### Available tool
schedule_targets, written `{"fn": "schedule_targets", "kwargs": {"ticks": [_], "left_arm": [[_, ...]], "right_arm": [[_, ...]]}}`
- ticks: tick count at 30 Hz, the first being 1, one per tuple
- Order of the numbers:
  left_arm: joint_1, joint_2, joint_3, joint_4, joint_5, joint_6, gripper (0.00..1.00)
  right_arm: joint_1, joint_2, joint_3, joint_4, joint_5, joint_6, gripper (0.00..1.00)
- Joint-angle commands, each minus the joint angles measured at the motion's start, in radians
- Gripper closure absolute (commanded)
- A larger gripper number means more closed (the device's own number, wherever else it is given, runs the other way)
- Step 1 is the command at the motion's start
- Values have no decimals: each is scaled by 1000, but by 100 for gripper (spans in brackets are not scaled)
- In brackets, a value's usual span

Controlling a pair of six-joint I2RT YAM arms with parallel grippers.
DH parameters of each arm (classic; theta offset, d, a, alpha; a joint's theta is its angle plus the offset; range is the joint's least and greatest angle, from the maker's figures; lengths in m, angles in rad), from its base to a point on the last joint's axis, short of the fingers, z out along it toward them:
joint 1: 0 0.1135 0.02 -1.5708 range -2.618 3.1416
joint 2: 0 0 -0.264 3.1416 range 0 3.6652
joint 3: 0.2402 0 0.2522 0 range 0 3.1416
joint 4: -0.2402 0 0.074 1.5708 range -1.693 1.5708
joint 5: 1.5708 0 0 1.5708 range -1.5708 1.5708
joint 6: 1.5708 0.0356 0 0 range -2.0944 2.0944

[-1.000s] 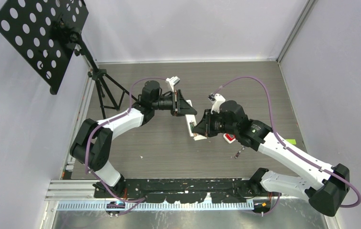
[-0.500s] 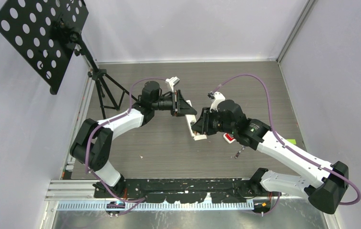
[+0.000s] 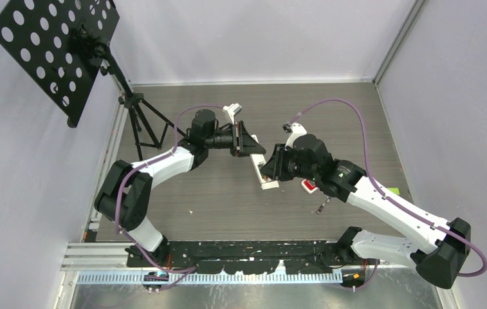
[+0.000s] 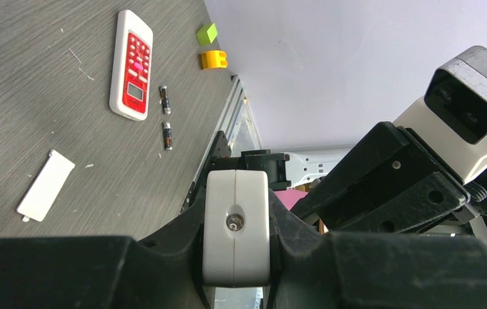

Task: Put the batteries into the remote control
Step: Load the battery into the remote control.

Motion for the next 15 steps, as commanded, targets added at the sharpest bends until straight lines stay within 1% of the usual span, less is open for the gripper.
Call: {"fn": "schedule_targets", "kwargs": {"ticks": [1,3,6,13,15], "left_arm": [[-6,-11,1,44,48,-13,100],[-6,-12,1,42,48,-11,100],[-6,-13,2,41,47,-11,100],[-6,-11,10,18,46,7,100],[-6,-9,11,16,46,8,100]], "right_arm": [[-4,-17,31,-51,86,-9,75],[-5,-14,30,-53,82,-11,80],[-4,-10,27,-54,75,-13,84],[-4,0,44,-94,86,-18,88],[-4,3,47,-104,96,-19,88]]}}
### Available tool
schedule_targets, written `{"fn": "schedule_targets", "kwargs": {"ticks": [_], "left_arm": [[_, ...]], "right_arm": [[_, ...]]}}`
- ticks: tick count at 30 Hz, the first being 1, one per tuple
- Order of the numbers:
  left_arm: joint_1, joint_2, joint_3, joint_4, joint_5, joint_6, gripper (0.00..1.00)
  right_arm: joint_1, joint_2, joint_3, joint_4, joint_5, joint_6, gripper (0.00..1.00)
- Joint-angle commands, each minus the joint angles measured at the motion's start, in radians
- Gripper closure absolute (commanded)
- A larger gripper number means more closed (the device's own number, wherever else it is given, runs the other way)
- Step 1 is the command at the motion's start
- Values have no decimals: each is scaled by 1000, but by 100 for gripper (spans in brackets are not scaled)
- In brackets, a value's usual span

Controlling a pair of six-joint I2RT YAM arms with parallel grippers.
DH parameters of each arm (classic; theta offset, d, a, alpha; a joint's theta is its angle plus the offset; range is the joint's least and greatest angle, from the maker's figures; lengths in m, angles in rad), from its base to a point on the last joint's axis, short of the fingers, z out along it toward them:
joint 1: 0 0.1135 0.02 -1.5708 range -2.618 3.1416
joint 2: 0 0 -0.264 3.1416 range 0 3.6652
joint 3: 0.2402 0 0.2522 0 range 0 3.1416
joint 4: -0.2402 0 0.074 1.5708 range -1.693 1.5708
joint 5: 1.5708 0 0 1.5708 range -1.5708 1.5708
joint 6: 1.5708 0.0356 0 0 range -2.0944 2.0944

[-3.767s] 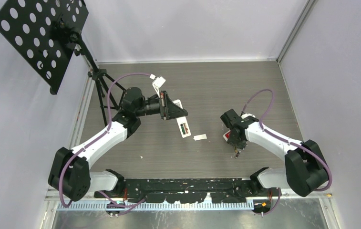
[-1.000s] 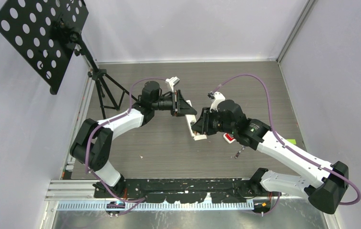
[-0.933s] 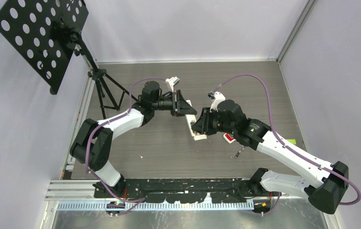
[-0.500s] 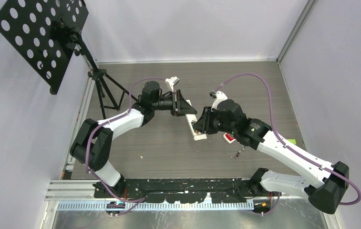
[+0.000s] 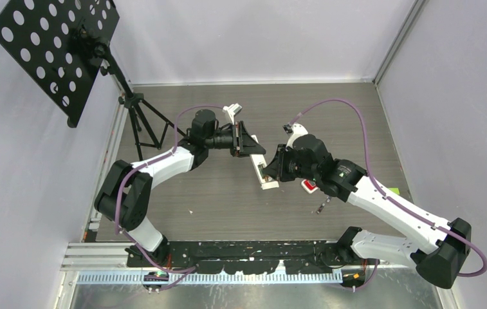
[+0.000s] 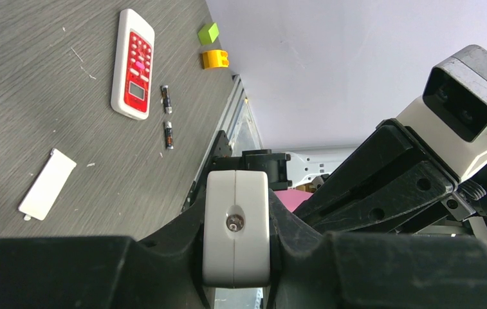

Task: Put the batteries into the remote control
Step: Load the battery into the remote control.

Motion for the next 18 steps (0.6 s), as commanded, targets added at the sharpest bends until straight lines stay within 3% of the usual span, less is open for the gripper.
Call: {"fn": "schedule_targets", "kwargs": {"ticks": [1,12,18], "left_arm": [[-6,-7,13,22,48,2,100],[-6,-6,27,-9,58,-14,100],[-6,-5,31,-30,46,-18,100]], "right_arm": [[-6,5,36,-65,78,-20,87],[-6,36,53,-5,88,-17,79],[-6,13,52,8,119,10,69]]}}
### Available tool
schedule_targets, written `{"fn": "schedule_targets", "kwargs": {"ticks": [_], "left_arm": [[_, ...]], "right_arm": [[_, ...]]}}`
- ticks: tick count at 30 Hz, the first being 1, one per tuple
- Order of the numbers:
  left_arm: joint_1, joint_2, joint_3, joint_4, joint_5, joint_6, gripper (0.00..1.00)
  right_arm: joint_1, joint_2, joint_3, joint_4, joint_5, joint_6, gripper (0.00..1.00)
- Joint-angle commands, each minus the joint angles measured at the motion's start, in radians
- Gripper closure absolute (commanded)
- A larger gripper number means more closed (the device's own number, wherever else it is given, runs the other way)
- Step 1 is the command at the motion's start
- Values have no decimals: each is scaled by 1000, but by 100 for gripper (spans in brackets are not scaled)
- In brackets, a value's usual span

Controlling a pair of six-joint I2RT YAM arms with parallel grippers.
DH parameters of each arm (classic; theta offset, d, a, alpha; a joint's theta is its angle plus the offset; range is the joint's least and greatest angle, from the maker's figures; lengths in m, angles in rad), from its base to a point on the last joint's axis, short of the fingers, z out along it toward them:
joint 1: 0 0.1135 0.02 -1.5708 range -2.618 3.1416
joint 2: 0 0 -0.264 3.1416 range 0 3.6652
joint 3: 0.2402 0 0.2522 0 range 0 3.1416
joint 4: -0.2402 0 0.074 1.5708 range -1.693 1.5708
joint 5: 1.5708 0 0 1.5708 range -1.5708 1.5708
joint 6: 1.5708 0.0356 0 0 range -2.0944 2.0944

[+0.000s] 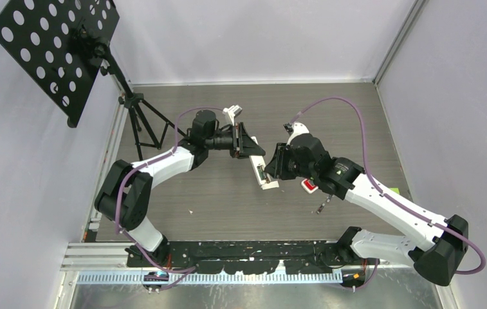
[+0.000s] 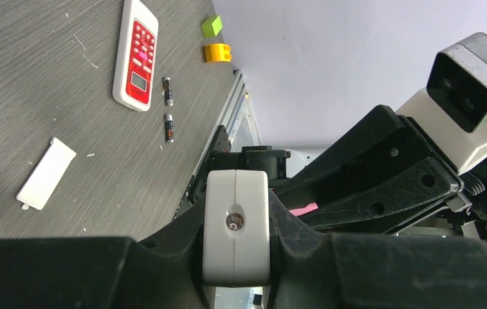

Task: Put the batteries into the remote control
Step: Load the battery into the remote control, then adjust the battery in the remote control.

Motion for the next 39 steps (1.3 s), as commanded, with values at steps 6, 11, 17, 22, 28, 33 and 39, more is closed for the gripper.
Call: {"fn": "schedule_targets", "kwargs": {"ticks": [6,11,17,22,28,33,39], "left_arm": [[-7,-20,36,-2,-7,-105,100],[-7,-54,37,73,-54,-252,100],[-7,-50,3,309,-137,-505,100],[-16,-10,1,487,-218,-668,100],[-43,2,33,507,-236,-694,100],[-46,-5,23,507,-233,-681,100],[-48,-8,10,509,-225,-674,100]], "right_arm": [[-4,-88,7,78,103,91,59],[-4,-202,-68,174,129,206,41],[-4,-337,-171,253,187,353,28],[-3,-388,-208,315,151,407,27],[-4,-423,-248,400,156,469,27],[-4,-442,-273,451,185,496,26],[-4,-456,-317,545,229,563,26]]}}
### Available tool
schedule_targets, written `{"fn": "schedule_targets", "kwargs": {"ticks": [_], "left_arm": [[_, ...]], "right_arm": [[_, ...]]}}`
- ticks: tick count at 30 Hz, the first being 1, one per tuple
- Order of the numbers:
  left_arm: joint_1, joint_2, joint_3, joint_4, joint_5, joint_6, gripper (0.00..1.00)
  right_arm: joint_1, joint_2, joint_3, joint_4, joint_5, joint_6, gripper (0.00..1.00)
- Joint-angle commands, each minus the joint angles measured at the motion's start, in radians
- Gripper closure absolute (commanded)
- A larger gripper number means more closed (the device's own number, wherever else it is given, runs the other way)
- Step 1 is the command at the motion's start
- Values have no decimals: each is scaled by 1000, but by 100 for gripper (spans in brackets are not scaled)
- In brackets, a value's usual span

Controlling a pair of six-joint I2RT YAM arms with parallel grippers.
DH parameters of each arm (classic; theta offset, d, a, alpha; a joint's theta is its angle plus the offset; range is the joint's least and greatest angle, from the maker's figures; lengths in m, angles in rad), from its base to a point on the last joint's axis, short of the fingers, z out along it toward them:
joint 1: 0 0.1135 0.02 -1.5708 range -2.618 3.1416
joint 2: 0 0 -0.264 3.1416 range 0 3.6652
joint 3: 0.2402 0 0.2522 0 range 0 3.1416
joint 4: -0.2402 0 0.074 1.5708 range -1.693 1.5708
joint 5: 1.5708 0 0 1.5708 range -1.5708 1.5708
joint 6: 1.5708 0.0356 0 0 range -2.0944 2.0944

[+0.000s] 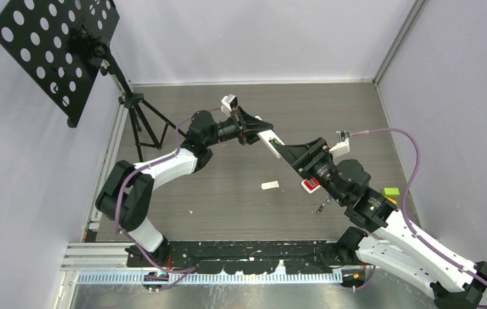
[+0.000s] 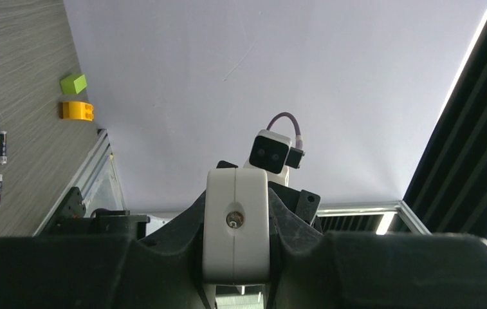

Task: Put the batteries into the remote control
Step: Adjust the battery in the remote control.

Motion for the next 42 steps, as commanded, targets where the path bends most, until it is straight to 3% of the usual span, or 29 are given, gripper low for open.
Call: {"fn": "schedule_targets", "kwargs": {"ticks": [1,4,17,31,37,39,40,42], "left_arm": [[-4,-7,11,82,-4,-8,100],[-4,-3,10,89,-3,-11,100],[-4,22,-6,140,7,-40,100],[-12,9,-13,150,28,-35,100],[-14,-13,-3,147,42,-4,100],[-15,-20,4,131,45,21,100],[-15,-24,5,120,47,37,100],[-13,-31,9,95,48,79,100]], "right_arm": [[-1,-24,-55,198,64,82,26],[-1,-15,-101,299,65,127,27],[-1,36,-148,426,55,189,36],[-1,62,-151,421,77,223,67],[-2,91,-132,324,118,241,73],[-2,95,-124,271,129,243,73],[-1,94,-119,248,132,241,69],[-2,79,-126,225,138,221,50]]}}
